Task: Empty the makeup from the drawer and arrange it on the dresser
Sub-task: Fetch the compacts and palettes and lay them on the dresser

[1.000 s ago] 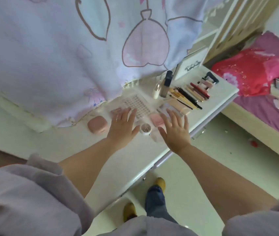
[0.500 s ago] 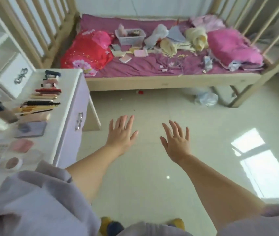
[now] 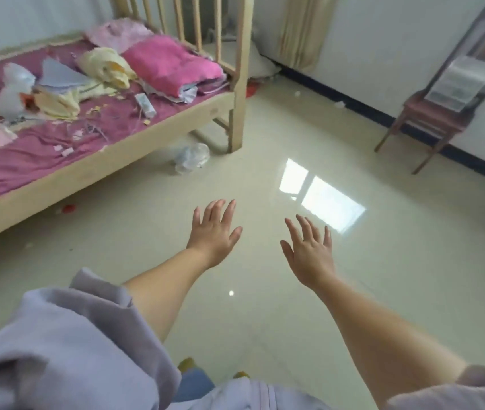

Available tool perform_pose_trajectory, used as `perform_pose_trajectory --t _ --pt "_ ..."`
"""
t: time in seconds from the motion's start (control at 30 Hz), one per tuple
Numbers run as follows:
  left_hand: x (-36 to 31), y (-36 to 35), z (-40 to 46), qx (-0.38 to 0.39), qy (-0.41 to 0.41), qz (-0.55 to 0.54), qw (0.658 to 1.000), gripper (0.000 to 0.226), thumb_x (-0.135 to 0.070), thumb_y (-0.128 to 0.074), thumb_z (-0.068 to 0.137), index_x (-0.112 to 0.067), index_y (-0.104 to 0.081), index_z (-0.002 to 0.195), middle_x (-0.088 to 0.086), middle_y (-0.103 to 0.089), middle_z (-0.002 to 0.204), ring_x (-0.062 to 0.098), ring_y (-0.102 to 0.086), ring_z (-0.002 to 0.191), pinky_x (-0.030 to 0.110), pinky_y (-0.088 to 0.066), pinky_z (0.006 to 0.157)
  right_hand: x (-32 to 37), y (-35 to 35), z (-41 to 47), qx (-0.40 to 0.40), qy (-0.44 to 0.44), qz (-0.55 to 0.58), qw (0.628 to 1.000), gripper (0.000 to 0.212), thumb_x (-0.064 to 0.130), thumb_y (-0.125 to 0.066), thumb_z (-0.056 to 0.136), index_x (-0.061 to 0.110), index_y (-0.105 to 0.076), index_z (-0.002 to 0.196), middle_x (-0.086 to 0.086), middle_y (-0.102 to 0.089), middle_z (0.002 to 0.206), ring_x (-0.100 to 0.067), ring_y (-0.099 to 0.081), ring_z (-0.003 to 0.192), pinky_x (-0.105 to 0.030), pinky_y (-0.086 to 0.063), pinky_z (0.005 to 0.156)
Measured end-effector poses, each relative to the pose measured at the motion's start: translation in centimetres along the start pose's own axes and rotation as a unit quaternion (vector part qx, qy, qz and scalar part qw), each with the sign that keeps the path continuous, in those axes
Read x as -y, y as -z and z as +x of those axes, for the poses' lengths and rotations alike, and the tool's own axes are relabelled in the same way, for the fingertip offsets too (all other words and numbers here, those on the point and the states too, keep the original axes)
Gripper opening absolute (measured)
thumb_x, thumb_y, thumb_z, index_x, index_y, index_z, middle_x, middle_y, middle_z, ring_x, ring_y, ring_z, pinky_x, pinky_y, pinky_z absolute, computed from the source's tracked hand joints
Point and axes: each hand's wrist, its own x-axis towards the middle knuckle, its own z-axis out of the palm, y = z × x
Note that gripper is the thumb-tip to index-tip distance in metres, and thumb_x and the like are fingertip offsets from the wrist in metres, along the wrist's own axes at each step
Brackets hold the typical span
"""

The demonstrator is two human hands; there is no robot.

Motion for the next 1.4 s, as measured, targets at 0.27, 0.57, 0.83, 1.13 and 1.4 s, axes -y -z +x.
perform_pose_trajectory --t 0.27,0.57,0.83,1.13,1.4 --pt "-14.0 -2.7 14.5 0.035 -0.201 0.018 0.979 0.063 -0.048 -0.022 0.097 -0.021 0.002 0.149 0.004 -0.007 0.153 0.019 -0.002 0.141 0.048 0.005 0.114 -15.1 -0.1 2.5 0.016 -0.198 0.025 0.980 0.054 0.046 -0.018 0.099 0.030 -0.006 0.149 0.001 -0.006 0.158 -0.018 -0.003 0.145 -0.051 0.007 0.115" --pt "-21.9 -3.3 35.1 0.053 -0.294 0.053 0.953 0.063 -0.048 -0.020 0.097 -0.020 0.002 0.150 0.005 -0.007 0.154 0.020 -0.003 0.142 0.048 0.005 0.114 -25.5 2.6 16.6 -0.008 -0.296 0.046 0.954 0.053 0.044 -0.021 0.100 0.028 -0.009 0.149 0.000 -0.011 0.157 -0.017 -0.006 0.145 -0.051 0.004 0.114" --pt "-29.9 -4.5 49.1 0.088 -0.346 0.068 0.932 0.063 -0.049 -0.019 0.097 -0.021 0.001 0.149 0.005 -0.006 0.155 0.021 -0.003 0.142 0.048 0.005 0.114 -36.3 3.4 24.8 -0.002 -0.363 0.058 0.930 0.053 0.043 -0.023 0.099 0.028 -0.011 0.149 -0.001 -0.015 0.156 -0.017 -0.009 0.144 -0.051 0.003 0.114" --pt "-46.6 -7.1 65.4 0.082 -0.357 0.065 0.928 0.062 -0.048 -0.019 0.097 -0.021 0.001 0.149 0.006 -0.009 0.154 0.019 -0.003 0.143 0.048 0.005 0.115 -56.3 4.5 35.5 0.011 -0.372 0.051 0.927 0.053 0.044 -0.023 0.099 0.028 -0.011 0.149 0.000 -0.014 0.156 -0.016 -0.009 0.144 -0.051 0.003 0.114" --pt "-59.1 -6.1 78.4 0.074 -0.355 0.052 0.930 0.062 -0.048 -0.022 0.098 -0.022 0.001 0.150 0.005 -0.009 0.154 0.019 -0.004 0.142 0.046 0.006 0.115 -72.3 9.1 46.8 0.010 -0.338 0.044 0.940 0.053 0.043 -0.022 0.100 0.028 -0.011 0.150 -0.001 -0.012 0.157 -0.016 -0.007 0.144 -0.051 0.002 0.114"
